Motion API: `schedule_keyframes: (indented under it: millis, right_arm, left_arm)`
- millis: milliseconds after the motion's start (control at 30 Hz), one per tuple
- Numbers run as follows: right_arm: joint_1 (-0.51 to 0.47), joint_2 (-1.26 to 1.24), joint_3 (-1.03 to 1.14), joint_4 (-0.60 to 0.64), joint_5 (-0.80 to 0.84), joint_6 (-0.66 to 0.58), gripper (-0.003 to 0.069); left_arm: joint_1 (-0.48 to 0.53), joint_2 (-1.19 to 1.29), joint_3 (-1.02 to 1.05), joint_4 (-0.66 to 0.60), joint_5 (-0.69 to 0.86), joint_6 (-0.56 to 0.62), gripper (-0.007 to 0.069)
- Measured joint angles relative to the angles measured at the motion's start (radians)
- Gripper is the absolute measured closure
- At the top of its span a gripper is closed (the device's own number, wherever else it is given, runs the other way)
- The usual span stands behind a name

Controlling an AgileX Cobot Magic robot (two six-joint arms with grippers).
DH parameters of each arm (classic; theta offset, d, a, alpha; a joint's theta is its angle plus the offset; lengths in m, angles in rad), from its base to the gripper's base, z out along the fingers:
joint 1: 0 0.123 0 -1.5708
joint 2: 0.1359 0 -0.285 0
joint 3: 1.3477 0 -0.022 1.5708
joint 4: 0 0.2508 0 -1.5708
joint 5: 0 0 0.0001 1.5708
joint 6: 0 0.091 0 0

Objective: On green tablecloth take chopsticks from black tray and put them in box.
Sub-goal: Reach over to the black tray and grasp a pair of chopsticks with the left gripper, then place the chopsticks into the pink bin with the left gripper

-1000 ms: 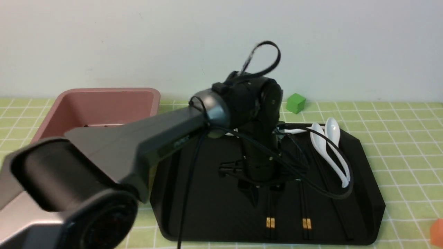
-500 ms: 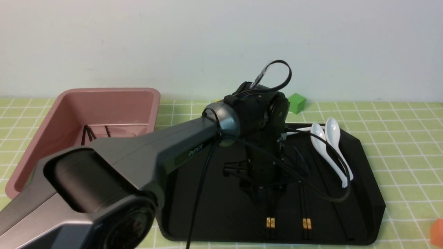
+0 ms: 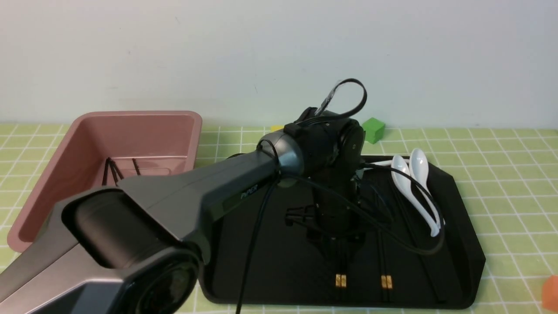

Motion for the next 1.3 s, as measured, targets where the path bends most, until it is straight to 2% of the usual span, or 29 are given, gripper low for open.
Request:
schedule_keyframes:
  millis: [100, 200, 267, 633, 800, 967, 1033, 1233, 1267, 1300]
  right_arm:
    - [0.000, 0.000, 0.000, 0.000, 0.000, 0.000, 0.0419]
    - [0.000, 0.000, 0.000, 0.000, 0.000, 0.000, 0.0419]
    - [0.000, 0.000, 0.000, 0.000, 0.000, 0.000, 0.0419]
    - [0.000, 0.000, 0.000, 0.000, 0.000, 0.000, 0.0419]
    - [0.000, 0.000, 0.000, 0.000, 0.000, 0.000, 0.0419]
    - [0.000, 0.000, 0.000, 0.000, 0.000, 0.000, 0.0419]
    - [0.000, 0.000, 0.000, 0.000, 0.000, 0.000, 0.0419]
    - [0.000, 0.000, 0.000, 0.000, 0.000, 0.000, 0.0419]
    - [0.000, 0.000, 0.000, 0.000, 0.000, 0.000, 0.0419]
    - [0.000, 0.000, 0.000, 0.000, 0.000, 0.000, 0.0419]
  left_arm:
    - [0.000, 0.002, -0.001, 0.004, 0.005, 0.000, 0.0365]
    - [0.001, 0.003, -0.001, 0.024, 0.011, 0.000, 0.0500]
    - [0.001, 0.003, -0.002, 0.031, 0.011, 0.000, 0.0522]
    - [0.000, -0.039, -0.042, 0.057, 0.073, 0.000, 0.0514]
    - [0.001, -0.187, -0.104, 0.072, 0.075, 0.000, 0.0514]
    - [0.012, -0.387, -0.116, 0.198, 0.090, 0.008, 0.0514]
    - [0.026, -0.434, -0.102, 0.213, 0.090, 0.008, 0.0514]
    - [0.234, -0.649, 0.251, 0.183, 0.091, 0.016, 0.0514]
    - [0.242, -0.651, 0.278, 0.178, 0.092, 0.019, 0.0514]
    - [0.302, -0.663, 0.343, 0.161, 0.092, 0.027, 0.0514]
